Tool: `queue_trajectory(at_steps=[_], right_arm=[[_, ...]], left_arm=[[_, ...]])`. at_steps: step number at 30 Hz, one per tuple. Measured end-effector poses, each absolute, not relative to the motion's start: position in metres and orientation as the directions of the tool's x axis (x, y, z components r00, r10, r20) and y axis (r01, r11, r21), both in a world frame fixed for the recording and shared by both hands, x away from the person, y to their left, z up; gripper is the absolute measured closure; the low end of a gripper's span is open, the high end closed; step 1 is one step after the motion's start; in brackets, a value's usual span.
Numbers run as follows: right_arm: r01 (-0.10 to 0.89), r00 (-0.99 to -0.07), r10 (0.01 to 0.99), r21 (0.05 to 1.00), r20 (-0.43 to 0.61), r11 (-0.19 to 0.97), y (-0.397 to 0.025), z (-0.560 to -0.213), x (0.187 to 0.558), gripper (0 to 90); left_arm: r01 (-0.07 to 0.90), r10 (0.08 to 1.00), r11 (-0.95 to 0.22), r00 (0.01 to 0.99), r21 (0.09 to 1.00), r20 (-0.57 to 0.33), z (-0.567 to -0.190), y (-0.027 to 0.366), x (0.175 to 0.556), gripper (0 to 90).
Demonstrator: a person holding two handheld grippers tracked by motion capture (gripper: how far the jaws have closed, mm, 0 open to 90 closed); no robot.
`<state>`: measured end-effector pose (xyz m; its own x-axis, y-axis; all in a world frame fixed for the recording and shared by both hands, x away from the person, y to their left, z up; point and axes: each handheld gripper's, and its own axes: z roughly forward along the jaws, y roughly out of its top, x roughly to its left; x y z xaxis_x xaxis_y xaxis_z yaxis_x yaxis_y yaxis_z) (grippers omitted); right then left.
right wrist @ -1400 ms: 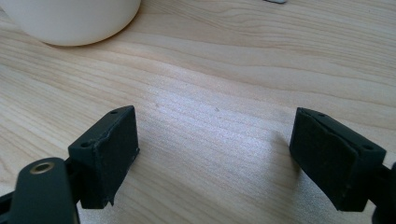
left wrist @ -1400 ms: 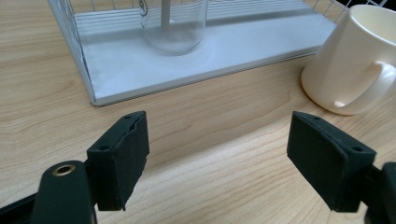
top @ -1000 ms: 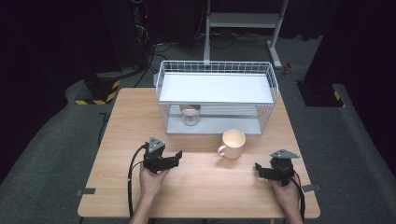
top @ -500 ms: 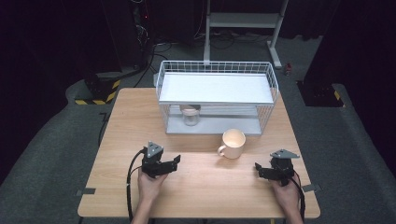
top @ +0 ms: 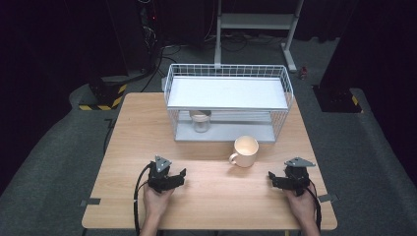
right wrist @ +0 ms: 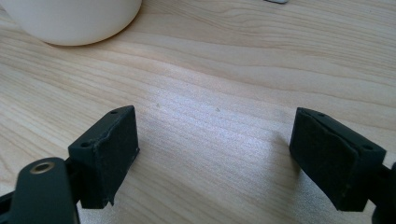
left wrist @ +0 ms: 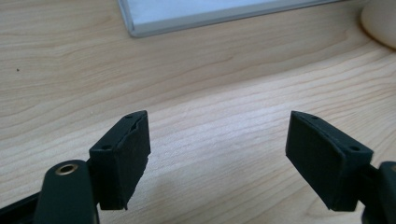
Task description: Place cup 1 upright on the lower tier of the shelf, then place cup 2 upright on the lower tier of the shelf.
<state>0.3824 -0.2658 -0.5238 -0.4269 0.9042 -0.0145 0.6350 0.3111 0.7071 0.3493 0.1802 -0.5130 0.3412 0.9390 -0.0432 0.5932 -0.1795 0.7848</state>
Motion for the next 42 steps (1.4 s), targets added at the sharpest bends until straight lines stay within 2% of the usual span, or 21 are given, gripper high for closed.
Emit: queue_trajectory(at_steps=[22,31,42], right_arm=[[0.632,-0.419,0.908,0.719,0.004,0.289,-0.261,-0.522,0.374,14.4],[0.569,-0.527,0.849,0.756,0.033,0.324,-0.238,-0.511,0.369,13.4],[0.521,-0.569,0.82,0.8,0.065,0.298,-0.213,-0.504,0.386,10.1]], left_arm=[[0.639,0.954,-0.206,0.301,0.741,0.005,-0.528,0.177,0.349,22.8],[0.643,0.957,-0.202,0.29,0.739,0.009,-0.528,0.177,0.349,20.2],[0.644,0.955,-0.207,0.297,0.736,0.009,-0.528,0.177,0.349,20.3]])
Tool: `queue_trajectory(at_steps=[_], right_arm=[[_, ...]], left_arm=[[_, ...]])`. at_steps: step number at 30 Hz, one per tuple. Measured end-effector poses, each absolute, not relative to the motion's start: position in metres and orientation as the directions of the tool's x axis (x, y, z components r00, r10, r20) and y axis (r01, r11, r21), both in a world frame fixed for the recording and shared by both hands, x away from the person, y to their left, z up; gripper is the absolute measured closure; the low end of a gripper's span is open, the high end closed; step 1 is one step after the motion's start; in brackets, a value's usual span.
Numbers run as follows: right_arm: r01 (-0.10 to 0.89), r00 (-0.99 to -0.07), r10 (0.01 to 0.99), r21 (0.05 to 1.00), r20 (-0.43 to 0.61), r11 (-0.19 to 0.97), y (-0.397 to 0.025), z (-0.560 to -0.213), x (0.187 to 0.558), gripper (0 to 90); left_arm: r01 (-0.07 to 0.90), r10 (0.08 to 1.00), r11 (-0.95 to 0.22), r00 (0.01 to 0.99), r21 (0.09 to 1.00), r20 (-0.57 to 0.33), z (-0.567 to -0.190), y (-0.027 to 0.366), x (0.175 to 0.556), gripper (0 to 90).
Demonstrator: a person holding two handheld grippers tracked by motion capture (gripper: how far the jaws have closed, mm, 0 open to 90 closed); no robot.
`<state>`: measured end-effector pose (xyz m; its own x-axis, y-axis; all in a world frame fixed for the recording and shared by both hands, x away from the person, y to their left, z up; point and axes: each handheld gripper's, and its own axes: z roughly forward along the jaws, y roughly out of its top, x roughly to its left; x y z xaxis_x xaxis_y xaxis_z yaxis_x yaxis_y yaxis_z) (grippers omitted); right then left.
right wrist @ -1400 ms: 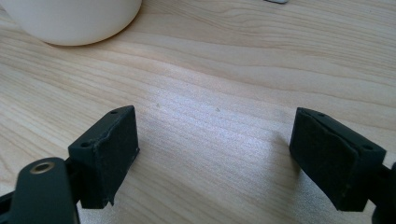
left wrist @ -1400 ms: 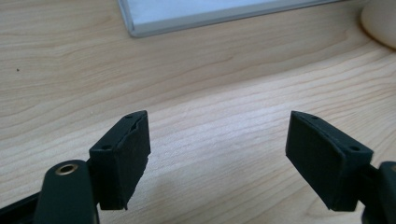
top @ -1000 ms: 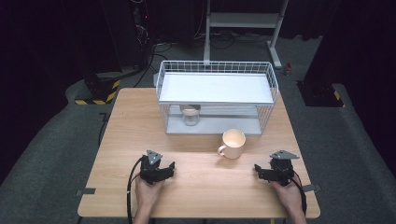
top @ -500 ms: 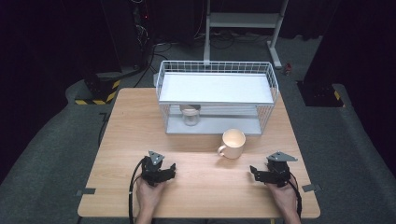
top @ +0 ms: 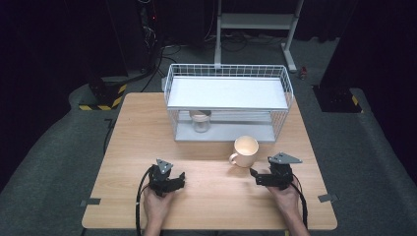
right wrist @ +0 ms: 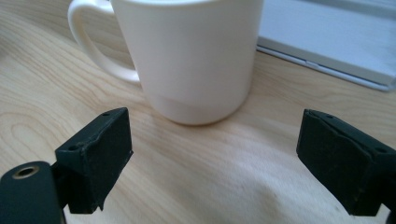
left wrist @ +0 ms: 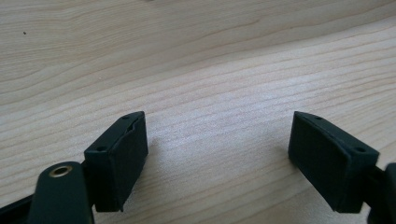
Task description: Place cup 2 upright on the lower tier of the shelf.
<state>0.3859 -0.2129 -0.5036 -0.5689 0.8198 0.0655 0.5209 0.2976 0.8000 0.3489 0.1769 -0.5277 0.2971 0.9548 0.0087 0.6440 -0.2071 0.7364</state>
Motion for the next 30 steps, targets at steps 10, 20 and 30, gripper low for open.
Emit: queue_trajectory(at_steps=[10,20,30], right_arm=[[0.492,-0.587,0.808,0.819,0.06,0.296,-0.199,-0.501,0.398,9.9],[0.475,-0.591,0.805,0.83,0.055,0.292,-0.188,-0.502,0.408,9.9],[0.464,-0.591,0.806,0.835,0.042,0.296,-0.181,-0.502,0.415,9.9]], left_arm=[[0.637,0.948,-0.223,0.318,0.738,0.011,-0.528,0.175,0.348,20.2],[0.636,0.948,-0.222,0.319,0.739,0.011,-0.528,0.175,0.348,20.2],[0.635,0.948,-0.223,0.319,0.739,0.011,-0.528,0.175,0.348,20.2]])
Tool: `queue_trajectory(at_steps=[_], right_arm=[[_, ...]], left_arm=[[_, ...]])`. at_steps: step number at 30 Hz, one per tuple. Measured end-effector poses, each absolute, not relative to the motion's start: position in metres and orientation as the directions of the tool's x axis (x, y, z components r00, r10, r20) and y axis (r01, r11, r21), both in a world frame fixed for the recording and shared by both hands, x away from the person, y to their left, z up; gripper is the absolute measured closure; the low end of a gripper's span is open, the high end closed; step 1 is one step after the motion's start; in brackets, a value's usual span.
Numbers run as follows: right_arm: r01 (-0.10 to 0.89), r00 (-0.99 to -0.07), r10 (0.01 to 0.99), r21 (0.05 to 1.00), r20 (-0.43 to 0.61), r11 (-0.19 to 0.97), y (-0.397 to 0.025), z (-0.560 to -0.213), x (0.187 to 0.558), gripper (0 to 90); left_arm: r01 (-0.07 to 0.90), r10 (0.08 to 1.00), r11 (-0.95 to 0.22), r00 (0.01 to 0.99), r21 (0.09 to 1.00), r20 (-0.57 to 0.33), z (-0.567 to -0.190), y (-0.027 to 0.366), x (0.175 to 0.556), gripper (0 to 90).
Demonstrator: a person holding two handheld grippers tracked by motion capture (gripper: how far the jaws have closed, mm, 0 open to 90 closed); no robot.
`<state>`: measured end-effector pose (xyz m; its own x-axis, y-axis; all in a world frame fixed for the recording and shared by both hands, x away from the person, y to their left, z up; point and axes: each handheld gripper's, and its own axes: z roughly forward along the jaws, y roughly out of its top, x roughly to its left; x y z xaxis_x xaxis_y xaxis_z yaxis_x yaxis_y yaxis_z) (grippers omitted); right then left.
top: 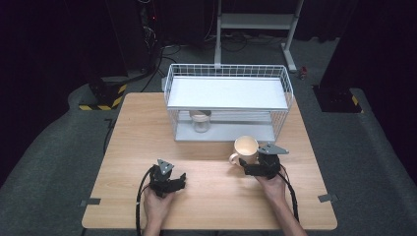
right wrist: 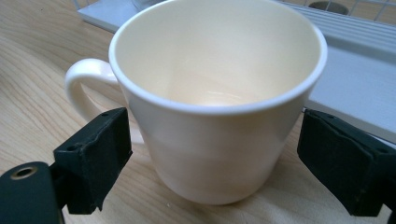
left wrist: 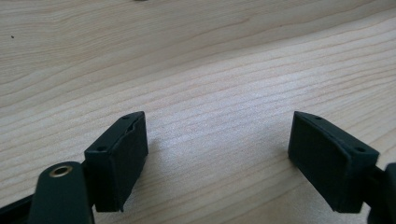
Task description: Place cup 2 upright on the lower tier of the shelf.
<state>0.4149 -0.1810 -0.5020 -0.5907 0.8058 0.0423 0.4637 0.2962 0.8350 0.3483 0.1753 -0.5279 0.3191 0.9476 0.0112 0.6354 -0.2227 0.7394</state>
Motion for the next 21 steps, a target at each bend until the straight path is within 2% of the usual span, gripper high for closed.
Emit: queue_trajectory(at_steps=[21], right_arm=[[0.449,-0.592,0.805,0.839,0.024,0.306,-0.1741,-0.5032,0.4218,9.3]], left_arm=[[0.635,0.947,-0.223,0.32,0.74,0.011,-0.528,0.1753,0.3483,20.3]])
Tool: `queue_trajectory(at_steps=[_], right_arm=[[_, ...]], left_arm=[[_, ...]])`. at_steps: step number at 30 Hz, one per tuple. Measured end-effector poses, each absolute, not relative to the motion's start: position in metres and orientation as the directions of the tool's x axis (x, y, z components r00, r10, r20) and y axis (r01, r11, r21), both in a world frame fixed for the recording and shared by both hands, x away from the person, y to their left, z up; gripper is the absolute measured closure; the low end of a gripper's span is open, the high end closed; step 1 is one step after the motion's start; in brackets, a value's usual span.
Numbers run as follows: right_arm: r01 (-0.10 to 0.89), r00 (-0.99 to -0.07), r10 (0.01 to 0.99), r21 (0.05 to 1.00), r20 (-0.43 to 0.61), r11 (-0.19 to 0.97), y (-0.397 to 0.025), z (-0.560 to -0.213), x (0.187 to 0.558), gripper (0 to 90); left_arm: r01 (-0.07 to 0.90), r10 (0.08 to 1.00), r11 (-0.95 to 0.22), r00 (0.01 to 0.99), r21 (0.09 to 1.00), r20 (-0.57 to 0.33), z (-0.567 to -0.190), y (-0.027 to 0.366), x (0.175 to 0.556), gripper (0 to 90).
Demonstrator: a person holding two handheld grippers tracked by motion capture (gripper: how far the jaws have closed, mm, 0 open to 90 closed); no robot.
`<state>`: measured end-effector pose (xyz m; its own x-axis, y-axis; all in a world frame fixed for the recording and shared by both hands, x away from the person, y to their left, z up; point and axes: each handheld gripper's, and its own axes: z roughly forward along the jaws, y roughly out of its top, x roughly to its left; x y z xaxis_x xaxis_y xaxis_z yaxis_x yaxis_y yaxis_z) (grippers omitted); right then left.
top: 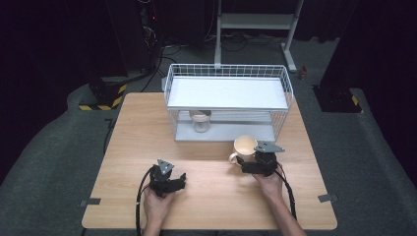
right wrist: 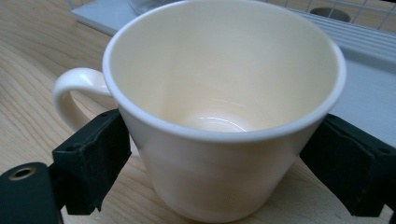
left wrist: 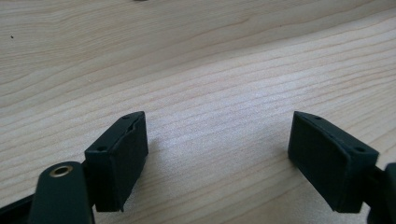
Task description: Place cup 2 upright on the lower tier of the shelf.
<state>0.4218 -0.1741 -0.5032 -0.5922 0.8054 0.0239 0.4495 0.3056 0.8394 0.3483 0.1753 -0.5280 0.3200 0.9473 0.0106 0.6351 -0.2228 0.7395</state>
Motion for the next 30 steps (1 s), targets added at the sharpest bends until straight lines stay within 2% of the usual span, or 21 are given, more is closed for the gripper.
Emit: queue_trajectory(at_steps=[9,30], right_arm=[[0.415,-0.611,0.791,0.867,0.042,0.274,-0.182,-0.487,0.416,9.3],[0.421,-0.6,0.799,0.865,0.042,0.271,-0.171,-0.476,0.43,9.0]], left_arm=[[0.636,0.947,-0.223,0.32,0.739,0.01,-0.528,0.175,0.348,20.3],[0.637,0.947,-0.223,0.321,0.738,0.01,-0.528,0.175,0.348,20.4]])
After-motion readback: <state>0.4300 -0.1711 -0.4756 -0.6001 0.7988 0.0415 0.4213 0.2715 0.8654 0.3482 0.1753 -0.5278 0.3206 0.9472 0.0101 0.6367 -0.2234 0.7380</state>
